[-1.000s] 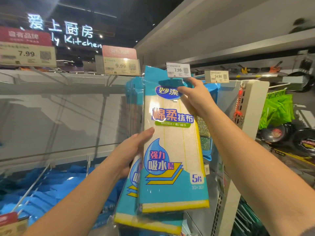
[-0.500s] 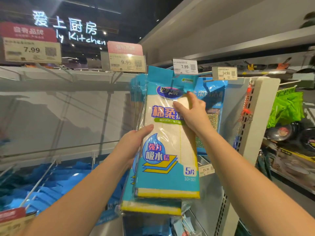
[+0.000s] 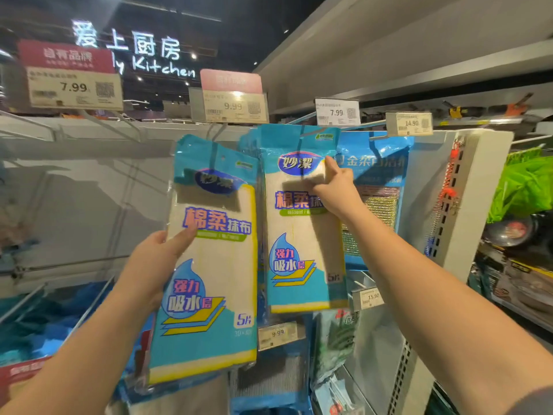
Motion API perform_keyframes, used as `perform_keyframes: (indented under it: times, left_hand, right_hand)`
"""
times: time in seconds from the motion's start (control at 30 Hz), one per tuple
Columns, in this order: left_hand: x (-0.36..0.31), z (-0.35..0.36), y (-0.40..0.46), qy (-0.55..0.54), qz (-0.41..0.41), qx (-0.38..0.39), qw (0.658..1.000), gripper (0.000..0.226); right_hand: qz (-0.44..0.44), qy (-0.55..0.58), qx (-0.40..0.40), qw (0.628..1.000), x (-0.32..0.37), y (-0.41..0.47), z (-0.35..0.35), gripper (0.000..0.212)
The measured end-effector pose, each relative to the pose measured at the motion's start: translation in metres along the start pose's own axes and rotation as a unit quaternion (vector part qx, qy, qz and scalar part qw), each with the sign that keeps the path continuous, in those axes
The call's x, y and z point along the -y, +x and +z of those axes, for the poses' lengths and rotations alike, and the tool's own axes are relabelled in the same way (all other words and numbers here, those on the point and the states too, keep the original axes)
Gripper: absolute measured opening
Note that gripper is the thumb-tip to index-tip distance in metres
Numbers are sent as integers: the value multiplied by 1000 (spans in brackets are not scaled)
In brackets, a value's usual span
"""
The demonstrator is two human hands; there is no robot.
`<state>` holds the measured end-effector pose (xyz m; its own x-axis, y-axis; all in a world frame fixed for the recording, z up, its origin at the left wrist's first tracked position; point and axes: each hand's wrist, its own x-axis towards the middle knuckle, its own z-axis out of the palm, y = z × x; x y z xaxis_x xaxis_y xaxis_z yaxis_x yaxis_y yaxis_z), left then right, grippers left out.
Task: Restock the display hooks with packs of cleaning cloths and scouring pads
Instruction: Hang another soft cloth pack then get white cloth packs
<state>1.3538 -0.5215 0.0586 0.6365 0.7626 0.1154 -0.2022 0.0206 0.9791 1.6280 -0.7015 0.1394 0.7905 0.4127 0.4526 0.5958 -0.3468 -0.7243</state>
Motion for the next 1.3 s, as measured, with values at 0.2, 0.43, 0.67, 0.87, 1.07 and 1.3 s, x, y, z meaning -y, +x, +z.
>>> perform_keyframes:
  times: [0.2, 0.43, 0.67, 0.87, 1.07, 1.3]
  left_hand:
    - [-1, -9, -9, -25, -10, -7, 1000, 43]
    - [1, 5, -19, -41, -29, 34, 998, 44]
    - [-2, 13, -24, -54, -22, 37, 998, 38]
    - [0, 12, -27, -60, -20, 51, 997, 40]
    - [1, 23, -30, -63, -16, 66, 996, 37]
    - [11, 41, -27, -79, -29, 81, 993, 40]
  right_hand:
    - [13, 60, -13, 998, -11, 21, 25, 85]
    - [10, -9, -9, 1000, -11, 33, 32, 85]
    - [13, -54, 3, 998, -2, 37, 41, 87]
    - [17, -49, 7, 999, -2, 42, 47, 88]
    - [44, -98, 33, 994, 3, 35, 41, 88]
    - [-35, -141, 3, 989, 20, 3, 7, 52]
